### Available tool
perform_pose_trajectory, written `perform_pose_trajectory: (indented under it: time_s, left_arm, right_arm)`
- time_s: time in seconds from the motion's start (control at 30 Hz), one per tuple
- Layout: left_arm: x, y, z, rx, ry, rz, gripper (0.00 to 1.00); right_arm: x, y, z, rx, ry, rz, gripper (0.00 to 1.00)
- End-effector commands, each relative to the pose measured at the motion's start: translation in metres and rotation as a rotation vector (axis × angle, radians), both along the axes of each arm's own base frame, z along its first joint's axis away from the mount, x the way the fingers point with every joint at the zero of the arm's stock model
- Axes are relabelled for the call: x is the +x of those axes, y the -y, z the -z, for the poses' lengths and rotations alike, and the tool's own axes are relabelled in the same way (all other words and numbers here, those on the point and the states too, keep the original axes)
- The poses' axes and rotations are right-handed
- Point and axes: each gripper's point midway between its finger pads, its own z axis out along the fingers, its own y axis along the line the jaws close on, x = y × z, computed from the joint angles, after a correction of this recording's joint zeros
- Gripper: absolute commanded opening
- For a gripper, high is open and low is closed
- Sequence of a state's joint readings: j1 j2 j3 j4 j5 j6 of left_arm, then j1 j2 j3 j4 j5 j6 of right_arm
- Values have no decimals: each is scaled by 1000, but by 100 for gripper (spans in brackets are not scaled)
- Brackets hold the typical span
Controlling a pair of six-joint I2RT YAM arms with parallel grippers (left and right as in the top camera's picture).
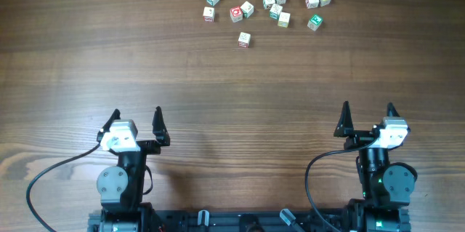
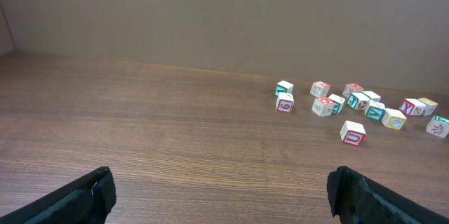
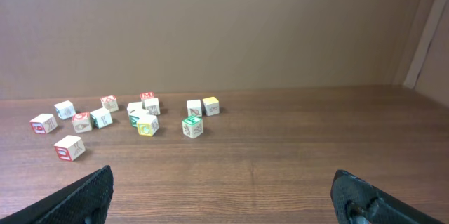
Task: Form a horizontal line
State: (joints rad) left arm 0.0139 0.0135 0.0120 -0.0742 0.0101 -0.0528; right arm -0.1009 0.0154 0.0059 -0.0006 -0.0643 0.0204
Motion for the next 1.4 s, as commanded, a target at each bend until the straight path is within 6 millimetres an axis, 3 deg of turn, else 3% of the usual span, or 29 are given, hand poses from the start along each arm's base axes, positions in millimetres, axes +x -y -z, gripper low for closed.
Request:
perform_pose_trajectory:
  time_s: [0.0, 0.83, 1.1, 1.37]
  left_arm:
    - [0, 2, 2, 18, 0, 15, 100]
    - [0, 4, -5, 18, 27, 27, 100]
    - [-5, 42, -25, 15, 110, 247, 100]
    - [-7, 49, -26, -40, 98, 288, 100]
  right_arm:
    - [0, -4, -2, -15, 10, -19, 100]
    - [0, -4, -2, -15, 10, -19, 100]
    - [0, -4, -2, -15, 9, -19, 100]
    - [0, -4, -2, -15, 10, -19, 100]
